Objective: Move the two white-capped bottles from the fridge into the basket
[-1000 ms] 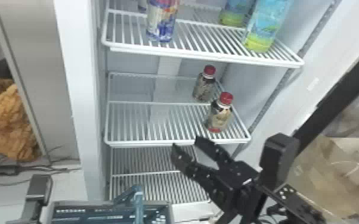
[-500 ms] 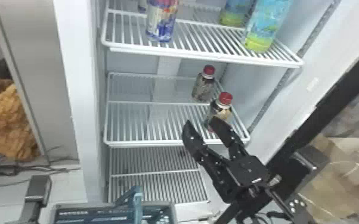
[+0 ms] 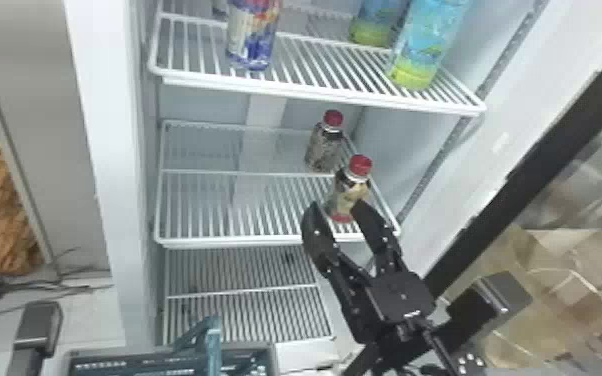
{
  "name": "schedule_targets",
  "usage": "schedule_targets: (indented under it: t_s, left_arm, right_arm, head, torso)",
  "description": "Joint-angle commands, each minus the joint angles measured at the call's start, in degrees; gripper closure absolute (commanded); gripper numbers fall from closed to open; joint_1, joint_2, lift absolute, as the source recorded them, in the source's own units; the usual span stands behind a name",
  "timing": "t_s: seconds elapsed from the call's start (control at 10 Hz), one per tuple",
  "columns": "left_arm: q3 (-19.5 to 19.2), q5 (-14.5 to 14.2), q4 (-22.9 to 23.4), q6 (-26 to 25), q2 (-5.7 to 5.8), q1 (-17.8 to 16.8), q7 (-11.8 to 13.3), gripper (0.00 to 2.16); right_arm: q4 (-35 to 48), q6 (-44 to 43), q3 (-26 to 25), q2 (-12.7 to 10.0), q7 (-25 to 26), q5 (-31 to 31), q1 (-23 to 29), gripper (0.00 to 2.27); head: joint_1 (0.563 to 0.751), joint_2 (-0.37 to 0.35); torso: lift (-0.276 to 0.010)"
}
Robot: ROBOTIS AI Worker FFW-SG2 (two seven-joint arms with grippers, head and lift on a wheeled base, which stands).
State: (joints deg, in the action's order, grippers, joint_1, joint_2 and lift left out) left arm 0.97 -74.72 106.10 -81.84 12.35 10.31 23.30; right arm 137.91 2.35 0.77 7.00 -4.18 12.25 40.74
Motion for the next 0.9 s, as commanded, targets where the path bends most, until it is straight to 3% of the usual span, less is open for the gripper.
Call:
schedule_targets:
  t_s: [0.0, 0.8]
  left_arm:
    - [-0.1, 0.0, 0.0, 0.0, -0.04, 0.1, 0.0, 1.16]
    - [-0.4, -0.3, 0.0, 0.1, -0.13, 0.4, 0.0, 1.16]
  right_arm:
    - [-0.7, -0.9, -0.1, -0.1, 0.0, -0.1, 0.0, 0.51]
    - [-0.6, -1.8, -0.1, -0.1, 0.0, -0.3, 0.2, 0.5]
  head:
    - [0.695, -0.35]
    - [0.695, -0.35]
  torso:
    - [-0.26]
    - [-0.26]
